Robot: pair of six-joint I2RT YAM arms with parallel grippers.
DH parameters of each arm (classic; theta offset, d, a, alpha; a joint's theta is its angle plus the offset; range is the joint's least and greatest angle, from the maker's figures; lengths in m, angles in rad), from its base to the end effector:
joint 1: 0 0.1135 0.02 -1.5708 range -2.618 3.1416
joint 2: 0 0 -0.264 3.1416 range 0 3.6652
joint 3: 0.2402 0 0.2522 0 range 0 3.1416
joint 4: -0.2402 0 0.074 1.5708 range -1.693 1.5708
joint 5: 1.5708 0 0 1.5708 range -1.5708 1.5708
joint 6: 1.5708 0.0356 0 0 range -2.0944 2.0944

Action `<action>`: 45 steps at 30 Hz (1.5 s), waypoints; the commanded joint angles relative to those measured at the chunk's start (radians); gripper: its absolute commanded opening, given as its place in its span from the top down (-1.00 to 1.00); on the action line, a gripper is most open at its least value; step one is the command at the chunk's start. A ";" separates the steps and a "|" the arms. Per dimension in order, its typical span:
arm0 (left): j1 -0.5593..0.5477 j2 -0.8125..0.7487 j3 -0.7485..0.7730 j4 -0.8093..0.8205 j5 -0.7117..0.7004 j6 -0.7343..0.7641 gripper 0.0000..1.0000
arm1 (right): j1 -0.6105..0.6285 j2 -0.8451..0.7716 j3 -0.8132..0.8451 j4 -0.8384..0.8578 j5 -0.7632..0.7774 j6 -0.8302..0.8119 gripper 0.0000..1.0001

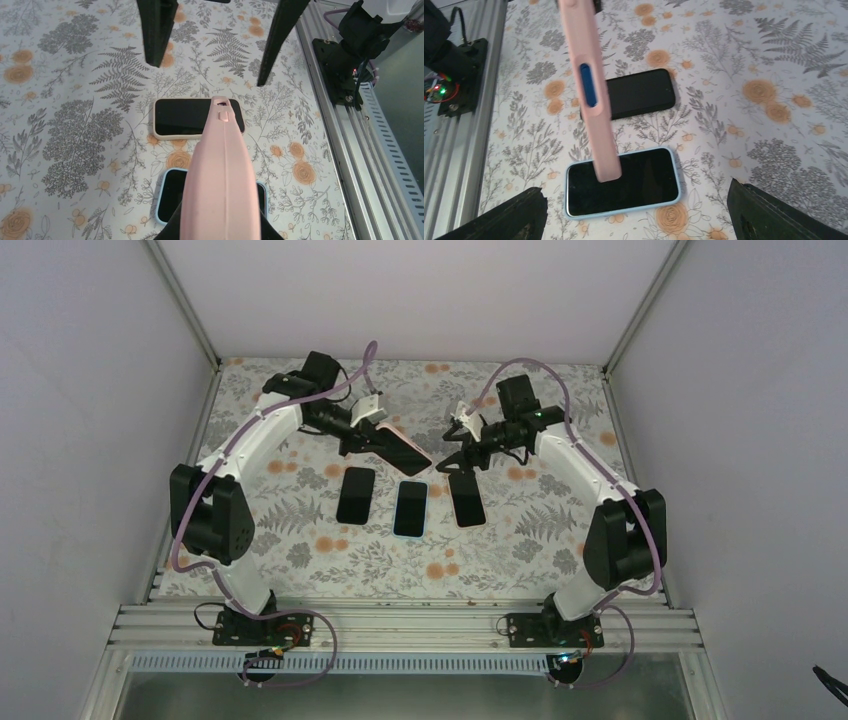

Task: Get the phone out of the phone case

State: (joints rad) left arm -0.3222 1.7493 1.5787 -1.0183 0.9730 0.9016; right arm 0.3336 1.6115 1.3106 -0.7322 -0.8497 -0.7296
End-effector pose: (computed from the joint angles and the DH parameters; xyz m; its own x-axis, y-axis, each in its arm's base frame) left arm 0.3260 -0.1399 0.3036 -0.1771 0.5245 -0.8328 0.9822 0.0402 -0.1835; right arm 0.3053 0.1341 0.2782 -0.2186 -0.5415 -0.8118 -0.9730 0.1837 0.1395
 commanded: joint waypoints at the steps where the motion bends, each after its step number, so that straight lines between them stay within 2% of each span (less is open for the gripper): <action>1: -0.008 -0.014 0.023 0.017 0.081 0.008 0.95 | 0.008 0.019 0.010 0.081 0.036 0.069 -0.84; 9: -0.010 -0.020 0.033 0.022 0.098 -0.015 0.95 | 0.023 0.090 0.039 0.041 0.033 0.061 -0.83; 16: -0.020 -0.020 0.032 -0.003 0.097 0.006 0.95 | 0.024 0.092 0.029 0.094 0.066 0.107 -0.83; 26: -0.021 -0.027 0.029 -0.025 0.095 0.029 0.95 | 0.009 0.074 0.027 0.094 0.112 0.083 -0.83; 33: -0.027 -0.011 0.050 -0.124 0.144 0.106 0.95 | -0.007 0.086 0.031 0.123 0.168 0.059 -0.83; 39: -0.029 0.045 0.112 -0.336 0.239 0.274 0.95 | -0.028 0.132 0.067 0.140 0.213 0.015 -0.83; 45: -0.039 0.024 0.075 -0.339 0.240 0.297 0.95 | -0.079 0.190 0.156 0.131 0.235 -0.001 -0.83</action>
State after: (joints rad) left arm -0.3252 1.8107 1.6634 -1.1419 1.0046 1.1149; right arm 0.3351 1.7481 1.3823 -0.7105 -0.7681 -0.7074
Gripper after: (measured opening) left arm 0.099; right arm 0.916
